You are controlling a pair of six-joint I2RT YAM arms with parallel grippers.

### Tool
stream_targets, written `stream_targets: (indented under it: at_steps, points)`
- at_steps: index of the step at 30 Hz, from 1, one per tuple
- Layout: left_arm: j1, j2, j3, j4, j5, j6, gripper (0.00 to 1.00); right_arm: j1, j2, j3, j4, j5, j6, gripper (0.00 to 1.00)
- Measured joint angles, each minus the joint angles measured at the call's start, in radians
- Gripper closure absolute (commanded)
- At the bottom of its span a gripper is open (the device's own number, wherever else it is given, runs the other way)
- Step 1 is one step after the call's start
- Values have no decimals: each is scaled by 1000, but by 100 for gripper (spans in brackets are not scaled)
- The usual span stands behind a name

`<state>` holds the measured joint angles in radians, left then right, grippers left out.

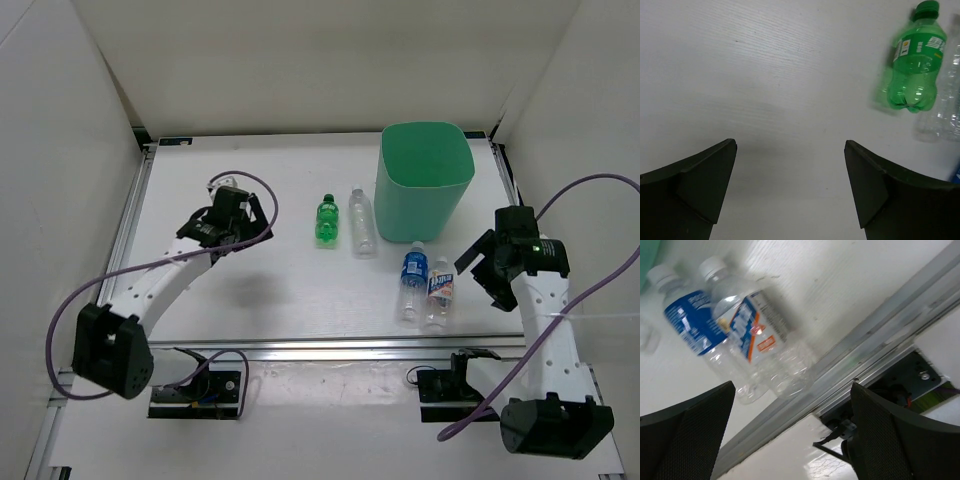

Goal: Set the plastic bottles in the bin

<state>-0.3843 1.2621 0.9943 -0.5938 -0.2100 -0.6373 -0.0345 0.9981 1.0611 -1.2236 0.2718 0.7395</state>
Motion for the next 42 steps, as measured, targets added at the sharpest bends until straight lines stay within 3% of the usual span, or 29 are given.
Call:
stream_targets:
  at_steps: [6, 13, 24, 36, 42]
  points:
    - [-46, 168, 18, 100, 16, 50, 0, 0, -35, -13, 18, -174, -34, 0]
    - [-49, 387, 224, 227, 178, 205, 0, -1, -1, 14, 80, -287, -108, 0]
    - [-32, 842, 665, 321, 487, 256, 0, 5, 103, 132, 126, -230, -186, 0]
    - [-24, 1003, 753, 281, 636, 229, 0, -38, 37, 169, 123, -151, -209, 0]
    - [-23, 1041, 782, 276, 695, 217, 25, -70, 5, 169, 118, -140, -209, 0]
